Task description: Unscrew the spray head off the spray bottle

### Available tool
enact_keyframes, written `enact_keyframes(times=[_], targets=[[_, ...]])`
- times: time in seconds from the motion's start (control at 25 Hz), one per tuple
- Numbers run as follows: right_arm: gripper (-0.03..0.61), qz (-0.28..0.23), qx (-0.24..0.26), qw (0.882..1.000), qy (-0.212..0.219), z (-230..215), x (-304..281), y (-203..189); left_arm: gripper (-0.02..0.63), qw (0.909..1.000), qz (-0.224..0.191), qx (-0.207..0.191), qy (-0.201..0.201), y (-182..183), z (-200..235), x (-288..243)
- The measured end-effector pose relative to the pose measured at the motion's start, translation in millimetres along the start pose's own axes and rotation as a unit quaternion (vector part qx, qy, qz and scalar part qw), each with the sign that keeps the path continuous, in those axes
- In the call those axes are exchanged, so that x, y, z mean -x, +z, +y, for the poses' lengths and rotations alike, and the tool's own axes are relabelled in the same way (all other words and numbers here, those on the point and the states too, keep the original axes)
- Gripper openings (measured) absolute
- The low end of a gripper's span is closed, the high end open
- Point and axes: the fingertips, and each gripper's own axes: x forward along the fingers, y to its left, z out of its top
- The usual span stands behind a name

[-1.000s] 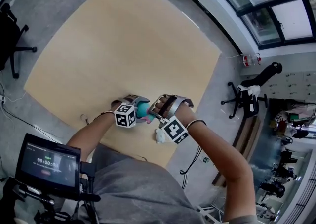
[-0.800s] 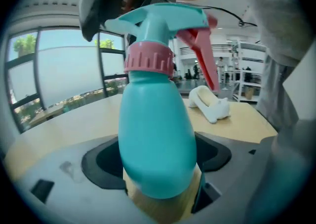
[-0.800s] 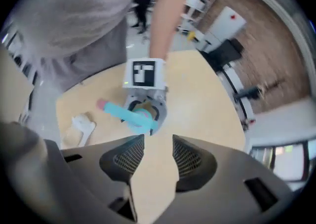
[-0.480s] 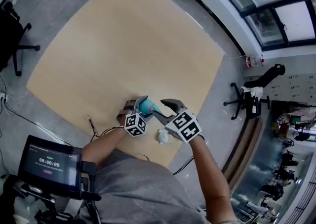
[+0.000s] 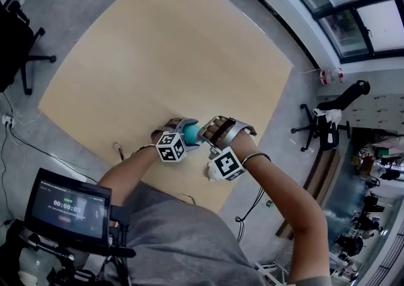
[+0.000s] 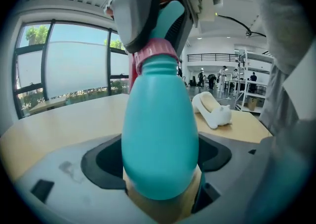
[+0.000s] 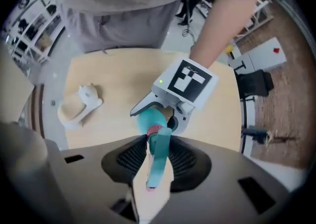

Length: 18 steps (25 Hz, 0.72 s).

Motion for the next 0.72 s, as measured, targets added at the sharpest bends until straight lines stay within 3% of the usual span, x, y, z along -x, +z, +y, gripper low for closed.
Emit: enact_keyframes(times=[0.08, 0.12, 0.16, 0.2, 0.24, 0.28, 0.36, 0.4, 0.44, 0.48, 0.56, 0.64, 0.68, 0.72], targets=[[0.132, -0.023, -0.104, 0.994, 0.014, -1.1, 3.5, -12.5, 0.385, 0.9999, 0.001, 0.008, 0.011, 1.4, 1.7, -1.8], [0.164, -0.038, -0.174, 0.984, 0.022, -1.8, 8.5, -19.3, 0.385, 0.9997, 0.0, 0.016, 0.021, 2.5, 3.1, -3.0], [0.252, -0.059, -0.252, 0.966, 0.025, -4.3, 16.6, -26.0, 0.385, 0.9992, -0.001, 0.025, 0.031, 3.5, 4.9, -4.2], [0.288, -0.088, -0.336, 0.938, 0.015, -10.4, 28.4, -33.0, 0.385, 0.9986, -0.001, 0.033, 0.041, 4.2, 6.6, -5.4], [0.294, -0.125, -0.422, 0.898, -0.005, -19.9, 43.1, -39.6, 0.385, 0.9979, -0.001, 0.041, 0.051, 4.6, 8.0, -6.2], [0.296, -0.169, -0.506, 0.845, -0.029, -31.1, 59.0, -44.9, 0.385, 0.9971, -0.001, 0.048, 0.06, 4.5, 8.7, -6.7], [0.298, -0.247, -0.65, 0.715, -0.069, -52.8, 83.0, -49.5, 0.385, 0.9951, 0.0, 0.059, 0.079, 3.2, 9.3, -6.4], [0.298, -0.263, -0.708, 0.652, -0.076, -57.3, 84.1, -49.7, 0.385, 0.9941, 0.001, 0.064, 0.088, 2.3, 9.6, -5.9], [0.298, -0.251, -0.756, 0.6, -0.072, -54.2, 75.3, -49.2, 0.385, 0.993, 0.003, 0.067, 0.097, 1.4, 9.9, -5.4], [0.298, -0.218, -0.794, 0.565, -0.062, -45.6, 59.2, -47.8, 0.385, 0.992, 0.005, 0.07, 0.105, 0.3, 10.2, -4.7], [0.298, -0.157, -0.837, 0.523, -0.039, -29.0, 25.7, -38.8, 0.386, 0.9905, 0.008, 0.072, 0.117, -2.2, 9.9, -2.8], [0.301, -0.158, -0.854, 0.494, -0.03, -29.5, 12.5, -29.1, 0.387, 0.9903, 0.008, 0.071, 0.119, -3.8, 9.2, -1.8], [0.301, -0.163, -0.851, 0.498, -0.027, -32.1, 12.4, -26.9, 0.387, 0.991, 0.006, 0.068, 0.115, -3.9, 8.7, -1.6], [0.299, -0.165, -0.838, 0.52, -0.017, -33.1, 14.2, -24.9, 0.387, 0.9922, 0.005, 0.062, 0.108, -3.8, 7.9, -1.7]])
